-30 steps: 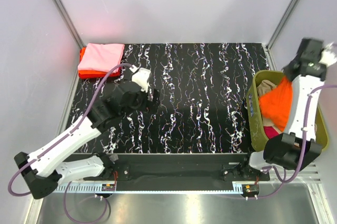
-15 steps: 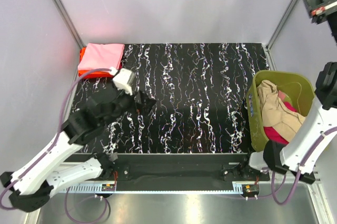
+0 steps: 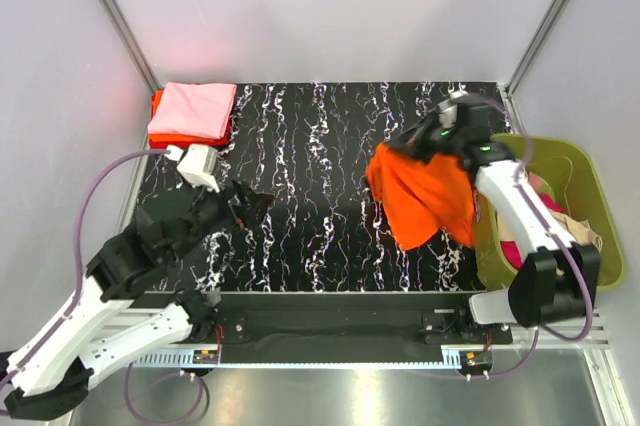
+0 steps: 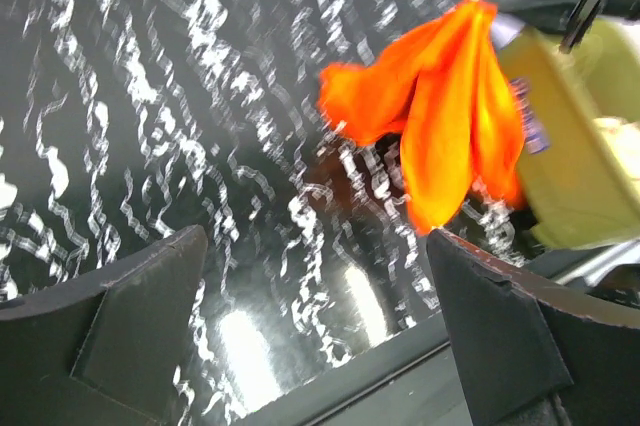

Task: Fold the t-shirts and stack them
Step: Move the tshirt to the center of the board, then flatten the tshirt out

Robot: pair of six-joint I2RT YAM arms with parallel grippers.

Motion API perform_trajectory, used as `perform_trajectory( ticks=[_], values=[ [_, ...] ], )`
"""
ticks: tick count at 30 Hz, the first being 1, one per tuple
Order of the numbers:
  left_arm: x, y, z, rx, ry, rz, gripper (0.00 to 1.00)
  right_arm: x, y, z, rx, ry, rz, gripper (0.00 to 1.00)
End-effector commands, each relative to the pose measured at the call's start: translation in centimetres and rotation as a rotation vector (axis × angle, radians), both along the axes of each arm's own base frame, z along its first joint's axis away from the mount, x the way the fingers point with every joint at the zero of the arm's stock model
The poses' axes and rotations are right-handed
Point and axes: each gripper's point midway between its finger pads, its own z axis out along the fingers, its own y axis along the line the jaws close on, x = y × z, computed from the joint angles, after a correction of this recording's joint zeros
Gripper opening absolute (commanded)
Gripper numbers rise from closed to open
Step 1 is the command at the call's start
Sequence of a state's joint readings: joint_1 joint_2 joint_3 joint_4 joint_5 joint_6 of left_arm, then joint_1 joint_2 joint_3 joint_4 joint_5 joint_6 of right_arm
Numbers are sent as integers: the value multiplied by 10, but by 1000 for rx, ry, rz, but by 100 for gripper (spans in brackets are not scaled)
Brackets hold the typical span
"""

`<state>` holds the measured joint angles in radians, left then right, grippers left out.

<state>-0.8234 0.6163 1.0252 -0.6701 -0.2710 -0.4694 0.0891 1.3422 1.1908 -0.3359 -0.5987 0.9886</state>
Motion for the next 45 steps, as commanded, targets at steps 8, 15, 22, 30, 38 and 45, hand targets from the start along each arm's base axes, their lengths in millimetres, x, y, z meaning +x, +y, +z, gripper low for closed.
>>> perform_trajectory(
  ticks=[8,15,22,30,38,45],
  values=[
    [29,-26,-69,91,278,86,97,-8,92,21,-118,-249,199,0],
    [42,-22,-67,49,318,59,98,-20,123,36,-156,-292,302,65],
    [47,-32,-114,85,453,-1,94,-12,25,-32,-619,-51,-50,69],
    [40,-91,-175,58,579,-147,87,-26,-20,-53,-652,35,-151,66],
    [63,-70,-244,215,675,88,93,-41,-36,-111,-744,180,-144,61],
    [84,-35,-291,344,717,294,38,-38,-17,-123,-728,143,-5,61]
  ],
)
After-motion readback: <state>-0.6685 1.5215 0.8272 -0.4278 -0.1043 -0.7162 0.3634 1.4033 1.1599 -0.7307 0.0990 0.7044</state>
